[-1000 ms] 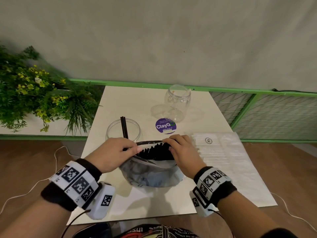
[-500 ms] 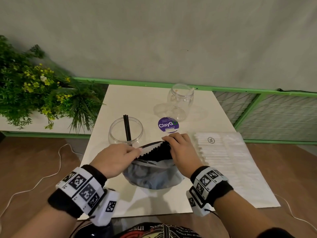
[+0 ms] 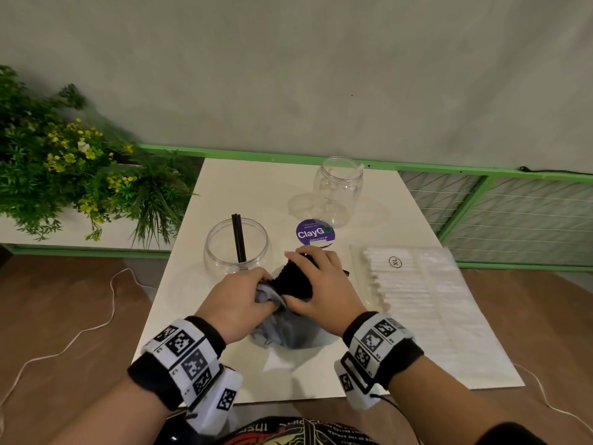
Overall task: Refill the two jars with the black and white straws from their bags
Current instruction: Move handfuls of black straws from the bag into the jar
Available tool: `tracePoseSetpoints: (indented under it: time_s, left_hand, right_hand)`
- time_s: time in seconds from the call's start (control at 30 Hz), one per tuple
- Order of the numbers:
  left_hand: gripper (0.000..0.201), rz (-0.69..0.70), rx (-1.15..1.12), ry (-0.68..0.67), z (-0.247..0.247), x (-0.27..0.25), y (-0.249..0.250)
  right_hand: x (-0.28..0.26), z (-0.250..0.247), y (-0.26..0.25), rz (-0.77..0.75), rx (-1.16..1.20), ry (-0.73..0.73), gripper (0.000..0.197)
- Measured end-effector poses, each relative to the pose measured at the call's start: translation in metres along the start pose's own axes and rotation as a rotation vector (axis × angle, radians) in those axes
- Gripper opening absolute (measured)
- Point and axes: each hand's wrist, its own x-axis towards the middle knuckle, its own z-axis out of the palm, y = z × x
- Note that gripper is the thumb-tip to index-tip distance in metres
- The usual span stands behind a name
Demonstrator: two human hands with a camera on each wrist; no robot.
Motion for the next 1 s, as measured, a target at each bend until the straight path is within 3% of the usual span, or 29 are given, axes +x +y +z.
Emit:
tracePoseSetpoints:
  time_s: [0.2, 0.4, 0.57, 0.73, 0.87, 0.93, 1.0]
  left_hand:
    - [0.019, 0.018, -0.129, 0.161, 0.000, 0.001, -0.006]
    - [0.031, -0.010, -0.077, 0.078, 0.000, 0.002, -0.017]
    - [0.031, 0.101, -0.116, 0.068, 0.001, 0.006, -0.013]
    - [0.032, 0.140, -0.123, 0.063, 0.003, 0.007, -0.017]
    - [0.019, 0.138, -0.199, -0.001, 0.003, 0.007, -0.009]
    - [0.027, 0.104, -0.261, -0.004, 0.004, 0.009, -0.005]
    - [0.034, 0.080, -0.265, 0.043, 0.006, 0.012, -0.005]
  right_hand:
    - [0.011, -0.010, 0.008, -0.043, 0.118, 0.020, 0.048]
    - [0.005, -0.018, 0.038, 0.014, 0.099, -0.013, 0.044]
    - [0.001, -0.011, 0.036, 0.016, 0.190, 0.086, 0.037]
    - [-0.002, -0.014, 0.026, 0.057, 0.192, 0.034, 0.049]
    - [0.008, -0.011, 0.020, 0.071, -0.026, -0.045, 0.079]
    - [0.012, -0.006, 0.021, 0.101, -0.069, -0.051, 0.079]
    - [0.013, -0.003, 0.022, 0.098, -0.036, 0.003, 0.065]
